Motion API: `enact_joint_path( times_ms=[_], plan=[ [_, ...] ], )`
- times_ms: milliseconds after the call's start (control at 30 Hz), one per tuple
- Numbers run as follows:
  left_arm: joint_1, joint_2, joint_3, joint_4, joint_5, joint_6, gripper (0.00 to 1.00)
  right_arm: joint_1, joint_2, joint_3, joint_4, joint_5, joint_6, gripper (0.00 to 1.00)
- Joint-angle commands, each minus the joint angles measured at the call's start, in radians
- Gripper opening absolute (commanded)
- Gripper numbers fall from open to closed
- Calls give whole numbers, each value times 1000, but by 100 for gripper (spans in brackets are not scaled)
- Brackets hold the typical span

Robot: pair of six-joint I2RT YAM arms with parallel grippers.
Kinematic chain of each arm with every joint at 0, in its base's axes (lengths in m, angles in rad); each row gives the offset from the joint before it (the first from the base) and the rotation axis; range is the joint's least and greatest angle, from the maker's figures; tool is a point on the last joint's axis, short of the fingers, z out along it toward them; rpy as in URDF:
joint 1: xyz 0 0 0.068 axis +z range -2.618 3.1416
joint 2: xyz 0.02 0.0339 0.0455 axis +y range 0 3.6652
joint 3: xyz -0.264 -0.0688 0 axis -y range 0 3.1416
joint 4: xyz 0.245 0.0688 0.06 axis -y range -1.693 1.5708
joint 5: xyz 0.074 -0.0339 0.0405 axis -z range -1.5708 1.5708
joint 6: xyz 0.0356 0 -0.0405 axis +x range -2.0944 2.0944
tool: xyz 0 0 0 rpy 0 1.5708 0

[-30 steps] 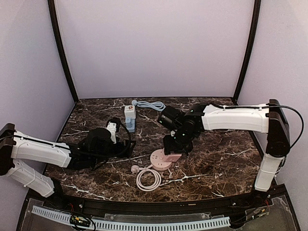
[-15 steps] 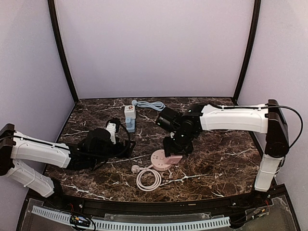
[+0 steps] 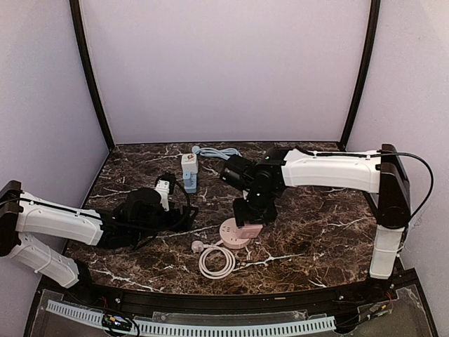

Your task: Insert the plug

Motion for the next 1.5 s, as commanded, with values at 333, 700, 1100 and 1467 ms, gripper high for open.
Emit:
enact_joint_path(
  times_ms=[333,700,1100,1467],
  plan=[
    [5,-28,-18,12,22,-16,89,-2,47,18,-108,57,64,0],
    [6,-48,-27,6,26,-25,88,19,57,6,-82,-70,114,0],
    [5,-24,-42,30,58,-34,89,24,21,3,-115,-80,147,0],
    [5,85,-43,28,151,-62,84,22,33,-25,-112,1,108,0]
  ],
)
